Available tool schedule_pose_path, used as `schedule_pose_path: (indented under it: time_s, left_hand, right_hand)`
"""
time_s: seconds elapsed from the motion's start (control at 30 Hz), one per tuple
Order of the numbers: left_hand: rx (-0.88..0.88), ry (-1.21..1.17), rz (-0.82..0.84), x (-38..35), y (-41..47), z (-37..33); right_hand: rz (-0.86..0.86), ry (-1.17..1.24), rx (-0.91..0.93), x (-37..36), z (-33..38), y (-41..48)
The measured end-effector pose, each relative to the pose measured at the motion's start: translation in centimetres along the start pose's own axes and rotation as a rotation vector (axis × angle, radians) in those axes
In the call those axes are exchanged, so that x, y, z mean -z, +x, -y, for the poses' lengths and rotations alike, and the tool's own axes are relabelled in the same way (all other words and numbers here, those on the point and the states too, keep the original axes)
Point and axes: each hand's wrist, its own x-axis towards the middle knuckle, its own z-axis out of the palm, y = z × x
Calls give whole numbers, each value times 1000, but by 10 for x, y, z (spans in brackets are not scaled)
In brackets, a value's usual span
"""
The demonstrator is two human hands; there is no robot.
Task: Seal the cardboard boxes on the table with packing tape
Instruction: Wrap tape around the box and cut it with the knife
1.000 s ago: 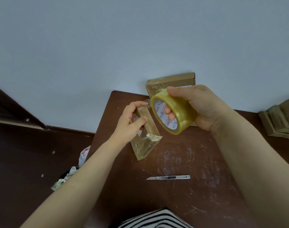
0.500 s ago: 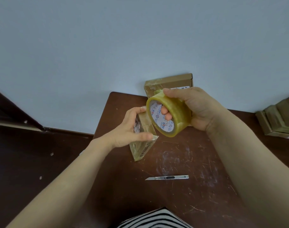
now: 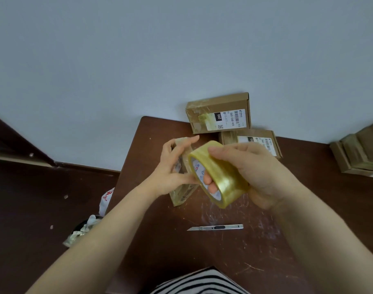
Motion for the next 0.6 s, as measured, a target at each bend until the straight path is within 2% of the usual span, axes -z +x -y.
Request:
schedule_pose_path:
  time_s: [0.2, 0.43, 0.6]
  left_hand:
    - [-34, 66, -22, 3, -2, 13]
    - [-148, 221, -2, -1, -1, 18]
    - [-195, 346, 76, 5, 3, 18]
  right_hand:
    - [-66, 11, -21, -1, -29, -20]
    - [-194, 174, -120, -5, -66, -27]
    - [-216, 222, -141, -6, -75, -25]
